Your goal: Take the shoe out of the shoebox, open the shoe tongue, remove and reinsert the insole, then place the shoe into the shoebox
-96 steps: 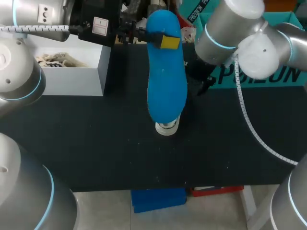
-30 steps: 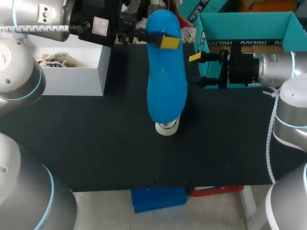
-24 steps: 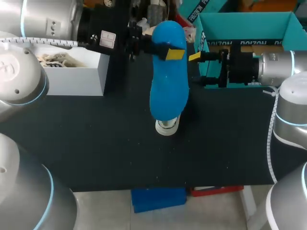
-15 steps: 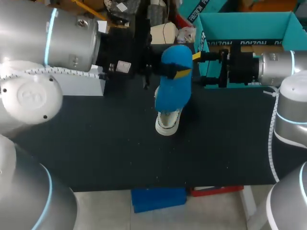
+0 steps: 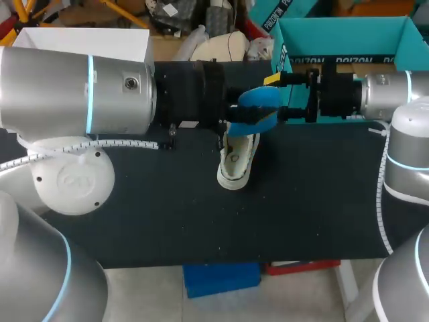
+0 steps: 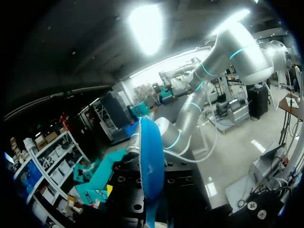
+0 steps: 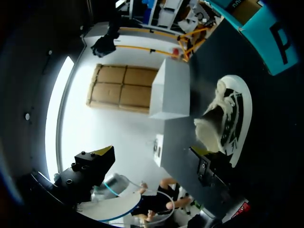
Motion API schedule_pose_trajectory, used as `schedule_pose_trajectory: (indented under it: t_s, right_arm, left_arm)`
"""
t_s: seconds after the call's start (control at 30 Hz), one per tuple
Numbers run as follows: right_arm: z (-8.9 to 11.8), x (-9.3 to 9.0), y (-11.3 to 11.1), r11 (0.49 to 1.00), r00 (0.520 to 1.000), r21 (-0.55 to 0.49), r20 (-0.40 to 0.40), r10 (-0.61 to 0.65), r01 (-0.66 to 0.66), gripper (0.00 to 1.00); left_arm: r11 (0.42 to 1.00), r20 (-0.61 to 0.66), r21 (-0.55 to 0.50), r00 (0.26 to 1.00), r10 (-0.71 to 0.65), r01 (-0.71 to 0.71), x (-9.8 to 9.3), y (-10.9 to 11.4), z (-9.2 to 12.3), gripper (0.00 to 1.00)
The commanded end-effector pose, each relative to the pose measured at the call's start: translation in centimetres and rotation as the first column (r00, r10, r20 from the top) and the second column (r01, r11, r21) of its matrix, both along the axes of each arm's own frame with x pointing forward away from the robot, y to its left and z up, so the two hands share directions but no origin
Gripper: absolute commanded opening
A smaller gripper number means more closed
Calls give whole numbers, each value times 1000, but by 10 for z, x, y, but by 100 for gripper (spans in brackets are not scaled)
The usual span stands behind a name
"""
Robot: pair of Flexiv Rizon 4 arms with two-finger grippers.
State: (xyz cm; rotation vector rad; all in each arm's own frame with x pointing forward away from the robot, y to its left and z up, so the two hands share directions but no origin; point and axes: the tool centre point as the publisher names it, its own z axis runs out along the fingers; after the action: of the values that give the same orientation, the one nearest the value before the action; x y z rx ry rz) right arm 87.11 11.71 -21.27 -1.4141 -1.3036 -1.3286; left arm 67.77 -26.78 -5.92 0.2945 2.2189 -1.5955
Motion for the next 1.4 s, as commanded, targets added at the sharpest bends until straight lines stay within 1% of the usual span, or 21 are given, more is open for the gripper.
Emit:
schedule_pose_trajectory:
  t_s: [0.03, 0.07, 0.1, 0.17, 0.23, 0.3, 0.33, 0.4, 0.53, 0.57, 0.6, 0.67, 0.7, 0.97, 1.0, 1.03, 1.1, 1.4]
  right_arm:
    - [-1, 0, 1, 1000, 1000, 0, 0, -2, 2, 100]
    - [-1, 0, 1, 1000, 1000, 0, 0, -2, 2, 100]
    - [-1, 0, 1, 1000, 1000, 0, 0, -2, 2, 100]
    - [-1, 0, 1, 1000, 1000, 0, 0, -2, 2, 100]
    - [-1, 0, 1, 1000, 1000, 0, 0, -2, 2, 100]
    - [-1, 0, 1, 1000, 1000, 0, 0, -2, 2, 100]
    - [-1, 0, 1, 1000, 1000, 0, 0, -2, 2, 100]
    - [-1, 0, 1, 1000, 1000, 0, 0, -2, 2, 100]
    - [-1, 0, 1, 1000, 1000, 0, 0, -2, 2, 100]
    - [-1, 0, 1, 1000, 1000, 0, 0, -2, 2, 100]
    - [-1, 0, 1, 1000, 1000, 0, 0, -2, 2, 100]
    - [-1, 0, 1, 1000, 1000, 0, 0, -2, 2, 100]
    - [-1, 0, 1, 1000, 1000, 0, 0, -2, 2, 100]
    - [-1, 0, 1, 1000, 1000, 0, 0, -2, 2, 100]
    - [-1, 0, 1, 1000, 1000, 0, 0, -2, 2, 100]
    - [-1, 0, 1, 1000, 1000, 0, 0, -2, 2, 100]
    - [-1, 0, 1, 1000, 1000, 0, 0, -2, 2, 100]
    - [-1, 0, 1, 1000, 1000, 0, 0, -2, 2, 100]
  left_arm:
    - [1000, 4, -5, 1000, 1, -1, -2, 2, -2, 0]
    - [998, 46, -44, 998, -36, 38, -20, 1, 0, 0]
    - [997, 89, -56, 995, -54, 60, -35, 0, -1, 0]
    - [988, 128, -102, 986, -103, 116, -54, 2, -10, 0]
    - [978, 147, -145, 981, -129, 150, -63, 4, -22, 0]
    - [970, 218, -158, 964, -150, 186, -71, 5, -36, 0]
    - [964, 214, -179, 964, -156, 196, -71, 7, -42, 0]
    - [961, 274, -185, 950, -151, 206, -72, 9, -53, 0]
    - [935, 338, -246, 926, -166, 257, -67, 15, -68, 0]
    - [933, 382, -240, 910, -162, 267, -65, 16, -72, 0]
    - [924, 374, -265, 913, -164, 275, -63, 18, -76, 0]
    - [920, 414, -274, 898, -151, 281, -57, 22, -85, 0]
    - [913, 405, -292, 902, -151, 284, -52, 24, -90, 0]
    - [907, 511, -286, 850, -127, 308, -19, 41, -135, 0]
    - [912, 532, -266, 836, -133, 313, -14, 43, -141, 0]
    - [915, 533, -262, 837, -127, 305, -10, 45, -146, 0]
    - [928, 544, -219, 827, -142, 303, -3, 49, -155, 0]
    - [928, 544, -219, 827, -142, 303, -3, 49, -155, 0]
